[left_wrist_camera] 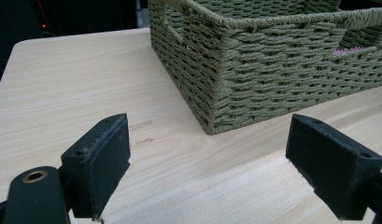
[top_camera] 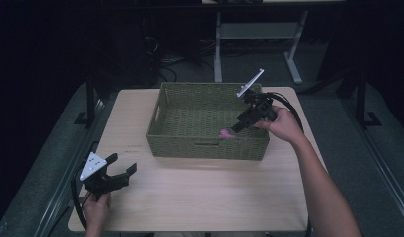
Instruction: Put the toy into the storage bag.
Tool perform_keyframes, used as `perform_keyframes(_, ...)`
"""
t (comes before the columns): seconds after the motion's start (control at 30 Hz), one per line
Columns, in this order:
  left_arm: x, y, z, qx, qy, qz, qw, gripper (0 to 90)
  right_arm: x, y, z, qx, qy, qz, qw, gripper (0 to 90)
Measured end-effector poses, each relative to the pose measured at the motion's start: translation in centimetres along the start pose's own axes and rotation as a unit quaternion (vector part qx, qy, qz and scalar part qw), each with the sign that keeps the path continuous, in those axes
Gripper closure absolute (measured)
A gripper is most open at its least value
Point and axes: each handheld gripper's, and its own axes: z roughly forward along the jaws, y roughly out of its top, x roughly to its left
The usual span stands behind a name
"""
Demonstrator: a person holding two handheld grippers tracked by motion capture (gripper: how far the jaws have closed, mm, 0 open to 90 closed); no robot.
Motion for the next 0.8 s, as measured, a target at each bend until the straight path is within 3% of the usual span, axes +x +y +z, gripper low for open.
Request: perform_keyframes(0.8, -0.1, 0.0, 0.0, 0.001, -0.001, 0.002, 1.0, 13.3, 3.4, -2.3, -2.3, -0.022, -0.008, -0.022, 0.9995, 32.6)
